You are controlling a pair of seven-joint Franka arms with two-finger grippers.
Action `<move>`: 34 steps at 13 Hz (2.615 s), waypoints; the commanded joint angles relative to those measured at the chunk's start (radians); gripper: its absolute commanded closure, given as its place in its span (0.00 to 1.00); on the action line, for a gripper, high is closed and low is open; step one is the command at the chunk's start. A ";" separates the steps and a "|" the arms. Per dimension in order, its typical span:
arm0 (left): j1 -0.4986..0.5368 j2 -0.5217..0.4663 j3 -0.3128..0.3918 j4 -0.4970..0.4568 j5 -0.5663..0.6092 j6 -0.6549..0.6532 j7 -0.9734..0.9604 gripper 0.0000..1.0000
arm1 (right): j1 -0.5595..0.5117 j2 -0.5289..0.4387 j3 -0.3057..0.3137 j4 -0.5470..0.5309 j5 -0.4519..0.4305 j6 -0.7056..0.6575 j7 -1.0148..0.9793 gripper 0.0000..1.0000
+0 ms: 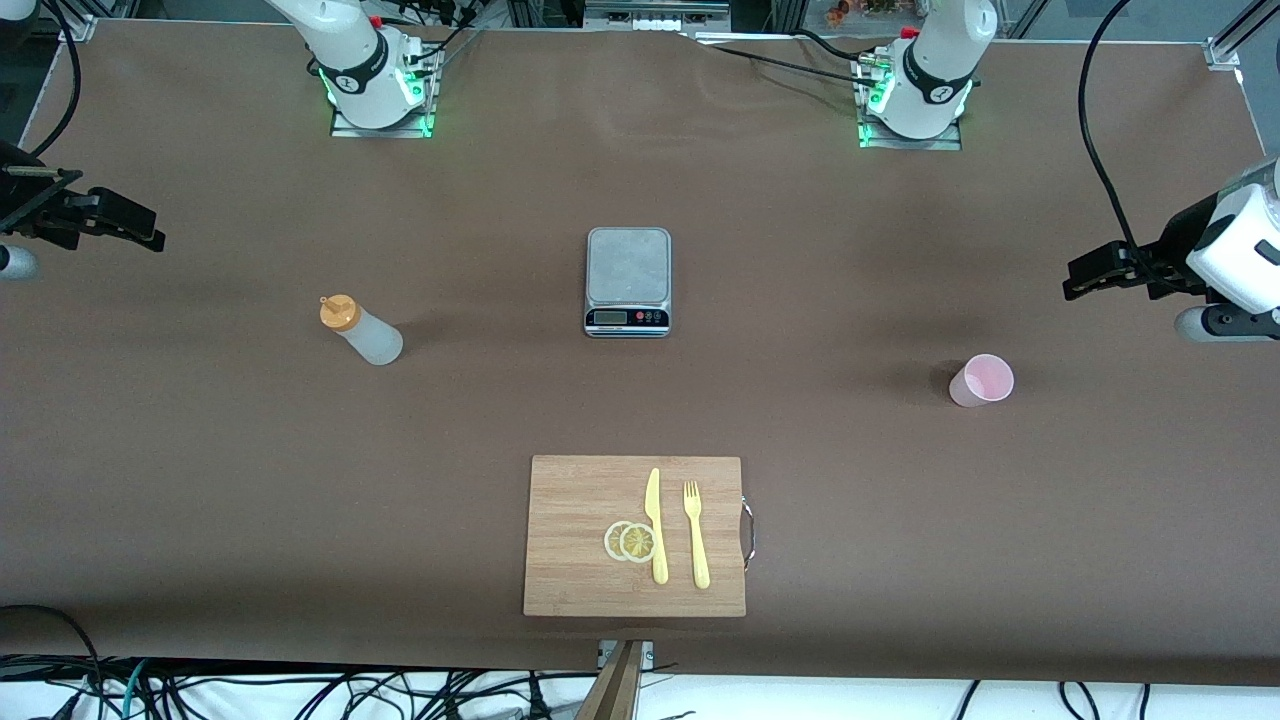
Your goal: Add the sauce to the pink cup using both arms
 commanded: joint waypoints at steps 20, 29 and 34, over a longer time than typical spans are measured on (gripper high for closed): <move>-0.004 0.010 -0.001 0.028 0.013 -0.016 -0.010 0.00 | 0.010 0.006 0.021 0.023 0.008 -0.049 0.010 0.00; -0.004 0.010 -0.003 0.028 0.013 -0.015 -0.010 0.00 | 0.039 0.009 0.027 0.026 0.034 -0.037 0.016 0.00; 0.000 0.013 -0.001 0.028 0.013 -0.015 -0.008 0.00 | 0.037 0.011 0.025 0.026 0.038 -0.037 0.020 0.00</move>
